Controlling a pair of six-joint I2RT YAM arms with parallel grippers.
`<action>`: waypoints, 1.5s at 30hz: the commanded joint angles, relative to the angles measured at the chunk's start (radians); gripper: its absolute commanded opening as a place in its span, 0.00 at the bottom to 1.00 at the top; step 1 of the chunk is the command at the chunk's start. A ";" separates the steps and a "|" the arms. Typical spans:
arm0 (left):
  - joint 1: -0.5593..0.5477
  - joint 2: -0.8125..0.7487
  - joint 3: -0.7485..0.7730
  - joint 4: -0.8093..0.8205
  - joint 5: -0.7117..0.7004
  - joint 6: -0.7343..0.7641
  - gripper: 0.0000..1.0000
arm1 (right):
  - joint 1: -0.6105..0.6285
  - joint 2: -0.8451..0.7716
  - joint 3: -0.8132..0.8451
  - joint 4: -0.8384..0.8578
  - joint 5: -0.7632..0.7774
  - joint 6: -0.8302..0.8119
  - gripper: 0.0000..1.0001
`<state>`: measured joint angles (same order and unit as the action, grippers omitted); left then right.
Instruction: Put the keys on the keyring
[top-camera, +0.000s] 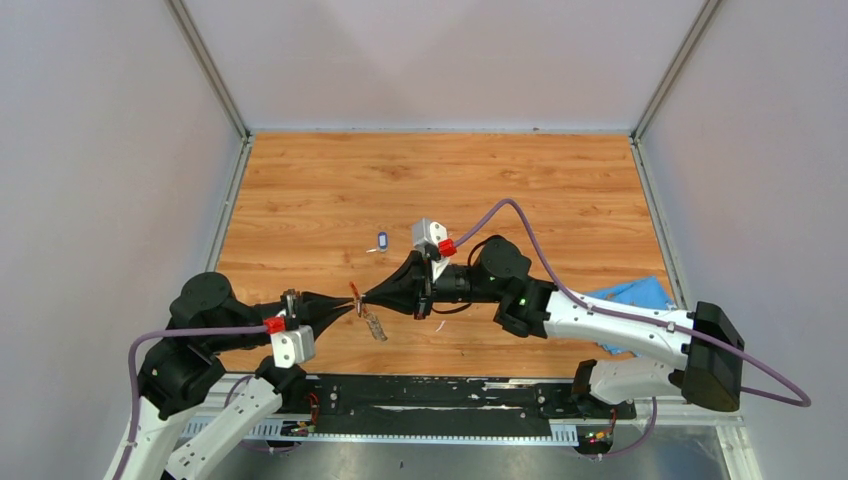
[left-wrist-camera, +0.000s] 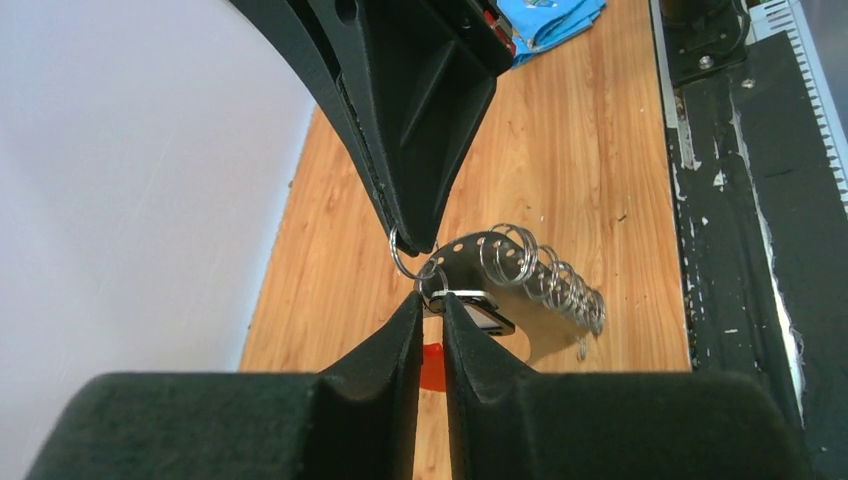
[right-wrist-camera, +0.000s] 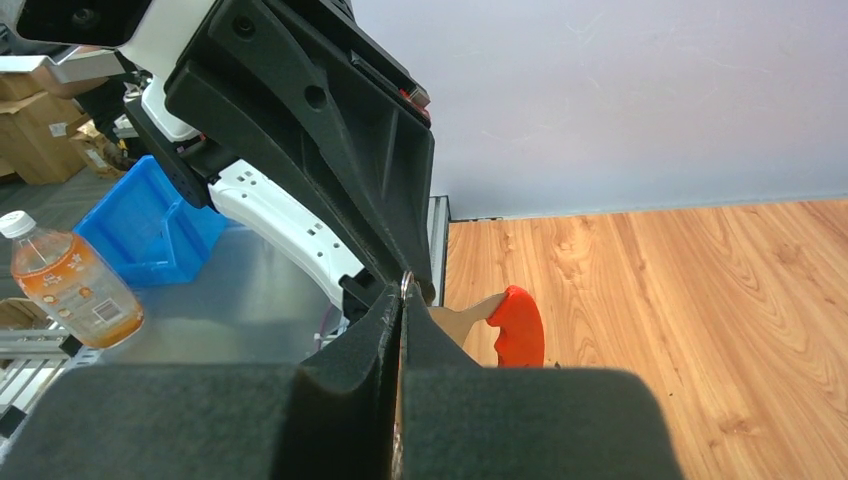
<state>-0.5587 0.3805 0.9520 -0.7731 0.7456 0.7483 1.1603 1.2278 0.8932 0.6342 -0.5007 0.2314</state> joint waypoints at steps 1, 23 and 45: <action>-0.004 -0.003 -0.005 0.005 0.015 0.002 0.14 | -0.011 0.003 0.038 0.040 -0.019 0.015 0.00; -0.004 -0.021 -0.040 0.004 0.069 -0.027 0.10 | -0.011 0.020 0.020 0.073 0.040 0.015 0.00; -0.004 0.076 -0.022 0.090 -0.450 -0.276 0.86 | -0.131 -0.124 -0.145 -0.139 0.179 -0.140 0.00</action>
<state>-0.5587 0.3889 0.9272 -0.7311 0.5915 0.6170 1.0809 1.1419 0.7738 0.5480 -0.3626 0.1581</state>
